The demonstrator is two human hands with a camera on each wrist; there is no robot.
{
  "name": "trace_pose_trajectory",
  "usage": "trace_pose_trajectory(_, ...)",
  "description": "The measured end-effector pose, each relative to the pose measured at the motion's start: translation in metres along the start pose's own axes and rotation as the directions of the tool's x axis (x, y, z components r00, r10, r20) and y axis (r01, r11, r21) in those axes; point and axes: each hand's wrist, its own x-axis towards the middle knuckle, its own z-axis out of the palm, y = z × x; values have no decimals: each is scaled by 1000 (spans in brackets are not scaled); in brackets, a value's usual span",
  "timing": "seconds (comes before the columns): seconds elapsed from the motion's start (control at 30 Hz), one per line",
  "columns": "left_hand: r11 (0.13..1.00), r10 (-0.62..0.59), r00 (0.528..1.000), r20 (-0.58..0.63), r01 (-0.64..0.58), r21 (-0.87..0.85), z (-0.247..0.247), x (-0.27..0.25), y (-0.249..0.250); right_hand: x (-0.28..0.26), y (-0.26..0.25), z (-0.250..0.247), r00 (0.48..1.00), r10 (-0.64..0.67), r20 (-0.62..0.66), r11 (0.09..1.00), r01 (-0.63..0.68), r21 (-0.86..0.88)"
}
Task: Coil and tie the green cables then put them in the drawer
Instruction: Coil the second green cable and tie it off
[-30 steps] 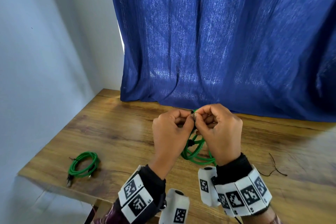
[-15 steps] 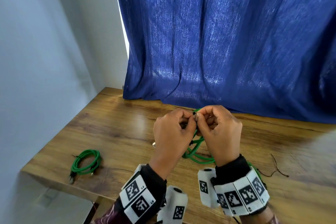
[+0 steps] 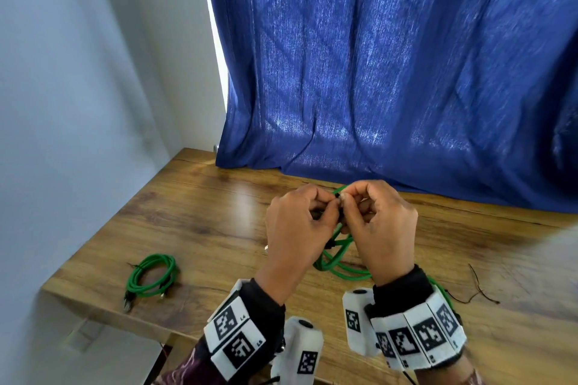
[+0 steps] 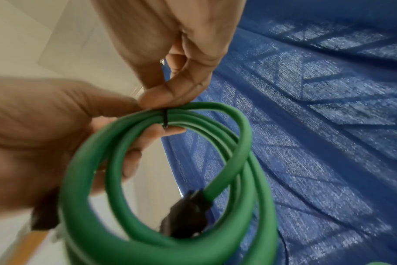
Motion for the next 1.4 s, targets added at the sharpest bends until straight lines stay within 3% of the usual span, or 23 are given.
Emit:
trace_pose_trajectory(0.1, 978, -79, 996, 38, 85, -192, -3, 2, -2, 1, -2, -1, 1000, 26, -2, 997, -26, 79)
trace_pose_trajectory(0.27, 844, -208, 972, 113, 236, -481, -4, 2, -7, 1, -7, -3, 999, 38, 20, 985, -41, 170)
trace_pose_trajectory(0.57, 723, -149, 968, 201, 245, -646, -6, 4, -7, 3, -8, -6, 999, -16, 50, 981, 6, 192)
trace_pose_trajectory(0.73, 718, -88, 975, 203, 204, -665, -8, 5, -6, 5, -9, -8, 997, -23, 69, 978, 8, 209)
trace_pose_trajectory(0.93, 690, -107, 968, 227, 237, -684, -6, 4, -6, 5, -6, -9, 997, -24, 71, 980, 10, 201)
trace_pose_trajectory(1.4, 780, -123, 982, 143, 185, -598, 4, 4, -11, 6, 0, -9, 996, -39, 79, 987, 26, 161)
